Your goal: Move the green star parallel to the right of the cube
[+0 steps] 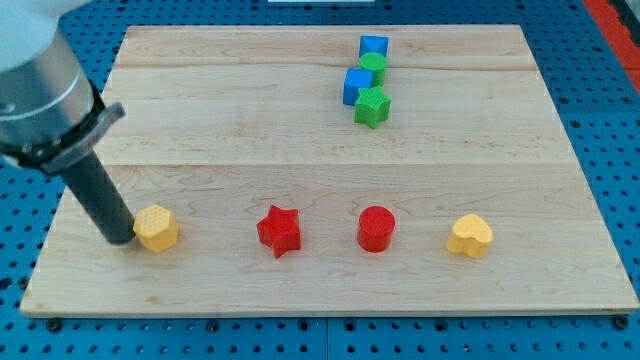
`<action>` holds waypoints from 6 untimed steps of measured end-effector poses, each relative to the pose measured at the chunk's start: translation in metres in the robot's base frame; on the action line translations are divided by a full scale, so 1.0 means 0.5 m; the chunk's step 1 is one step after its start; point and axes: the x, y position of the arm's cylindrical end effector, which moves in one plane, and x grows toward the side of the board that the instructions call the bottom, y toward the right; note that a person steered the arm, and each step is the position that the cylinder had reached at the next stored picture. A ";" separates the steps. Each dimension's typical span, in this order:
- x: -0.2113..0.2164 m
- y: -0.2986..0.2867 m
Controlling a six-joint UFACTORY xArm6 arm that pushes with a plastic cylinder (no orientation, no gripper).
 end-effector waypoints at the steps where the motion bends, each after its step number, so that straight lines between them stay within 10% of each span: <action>1: 0.007 -0.014; 4: -0.021 -0.016; 6: -0.345 0.050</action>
